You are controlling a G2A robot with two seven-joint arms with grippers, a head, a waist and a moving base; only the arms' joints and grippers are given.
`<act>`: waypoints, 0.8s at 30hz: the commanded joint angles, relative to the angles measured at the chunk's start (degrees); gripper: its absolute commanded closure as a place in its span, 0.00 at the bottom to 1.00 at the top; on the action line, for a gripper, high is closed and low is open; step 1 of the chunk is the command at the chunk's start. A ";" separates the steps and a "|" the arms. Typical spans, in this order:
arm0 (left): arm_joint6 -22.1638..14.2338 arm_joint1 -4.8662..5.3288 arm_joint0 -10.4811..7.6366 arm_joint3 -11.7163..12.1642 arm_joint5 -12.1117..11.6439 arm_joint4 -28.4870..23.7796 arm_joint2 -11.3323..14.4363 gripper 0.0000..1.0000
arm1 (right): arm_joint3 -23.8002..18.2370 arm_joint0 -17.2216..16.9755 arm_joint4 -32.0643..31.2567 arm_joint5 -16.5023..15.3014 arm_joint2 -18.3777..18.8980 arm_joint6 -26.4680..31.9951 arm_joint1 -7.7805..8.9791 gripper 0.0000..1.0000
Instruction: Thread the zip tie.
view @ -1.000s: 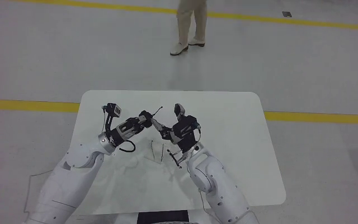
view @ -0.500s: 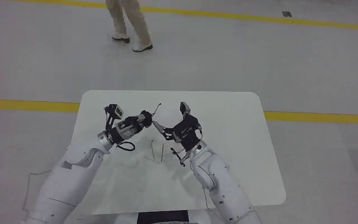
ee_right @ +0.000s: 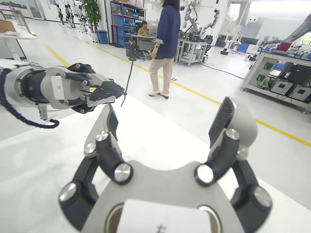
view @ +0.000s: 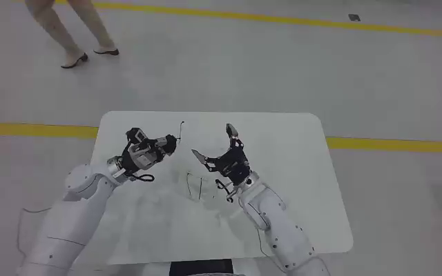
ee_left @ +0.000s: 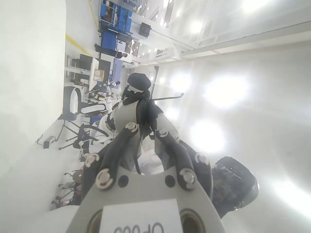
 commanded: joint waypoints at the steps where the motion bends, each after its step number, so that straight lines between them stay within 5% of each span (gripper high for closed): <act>1: 0.01 0.00 0.01 0.01 0.05 -0.03 0.01 1.00 | 0.00 0.00 0.00 -0.01 0.01 0.01 0.00 0.00; 4: 1.01 -0.28 0.13 0.74 2.56 -4.68 0.65 1.00 | 0.01 0.17 0.00 0.01 -0.04 0.26 0.05 0.00; 13: -3.39 -0.57 0.23 3.53 18.43 -24.67 1.25 1.00 | 2.90 4.59 0.00 5.36 -5.91 -0.02 3.47 0.00; 21: -4.23 -0.48 0.10 3.26 18.79 -26.11 1.79 1.00 | 3.32 5.63 0.00 7.56 -8.00 -1.78 4.45 0.00; 24: -2.09 -0.70 0.60 3.11 18.79 -32.68 3.42 1.00 | 3.36 6.04 0.00 7.69 -8.53 -1.61 4.60 0.00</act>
